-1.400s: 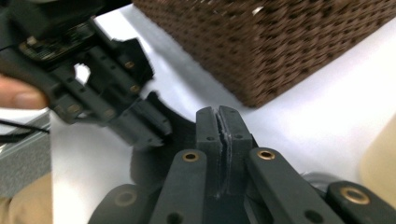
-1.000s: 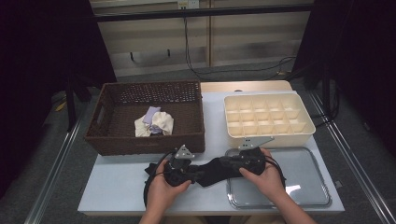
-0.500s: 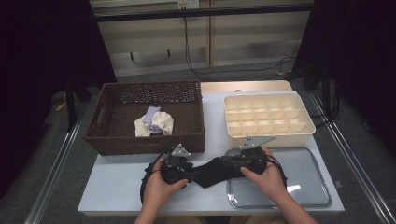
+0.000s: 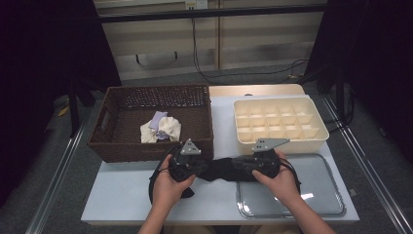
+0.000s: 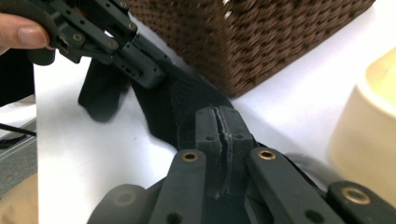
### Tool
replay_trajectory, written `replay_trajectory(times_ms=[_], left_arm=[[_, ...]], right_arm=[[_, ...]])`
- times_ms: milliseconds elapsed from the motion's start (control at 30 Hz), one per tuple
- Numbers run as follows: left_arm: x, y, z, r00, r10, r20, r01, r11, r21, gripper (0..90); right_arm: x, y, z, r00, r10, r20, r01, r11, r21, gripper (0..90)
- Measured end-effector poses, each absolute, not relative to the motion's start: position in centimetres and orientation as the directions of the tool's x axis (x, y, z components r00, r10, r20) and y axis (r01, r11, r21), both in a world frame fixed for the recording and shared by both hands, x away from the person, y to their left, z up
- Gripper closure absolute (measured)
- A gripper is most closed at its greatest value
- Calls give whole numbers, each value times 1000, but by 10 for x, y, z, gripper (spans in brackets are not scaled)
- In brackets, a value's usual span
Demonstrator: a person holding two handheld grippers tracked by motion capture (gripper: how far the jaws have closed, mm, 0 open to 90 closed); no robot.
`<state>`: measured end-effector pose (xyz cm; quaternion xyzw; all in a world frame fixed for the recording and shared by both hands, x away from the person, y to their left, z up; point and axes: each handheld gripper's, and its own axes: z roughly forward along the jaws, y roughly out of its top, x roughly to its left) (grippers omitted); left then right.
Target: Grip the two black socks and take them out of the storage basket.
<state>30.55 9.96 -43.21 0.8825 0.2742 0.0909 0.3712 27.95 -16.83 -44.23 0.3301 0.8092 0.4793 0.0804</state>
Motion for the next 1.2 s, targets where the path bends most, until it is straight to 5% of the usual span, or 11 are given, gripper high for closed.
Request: replay_trajectory(times_ms=[400,900,1200], left_arm=[[291,110,-453,837,546,-35,426,-610,669,803],[287,114,-439,819,557,-138,475,-523,708,512],[291,115,-437,803,567,-185,501,-472,726,485]], right_arm=[[264,-164,-454,-795,581,171,446,370,815,871],[250,-159,-478,-801,564,202,484,410,773,868],[249,-159,-478,-801,566,196,480,410,776,868]])
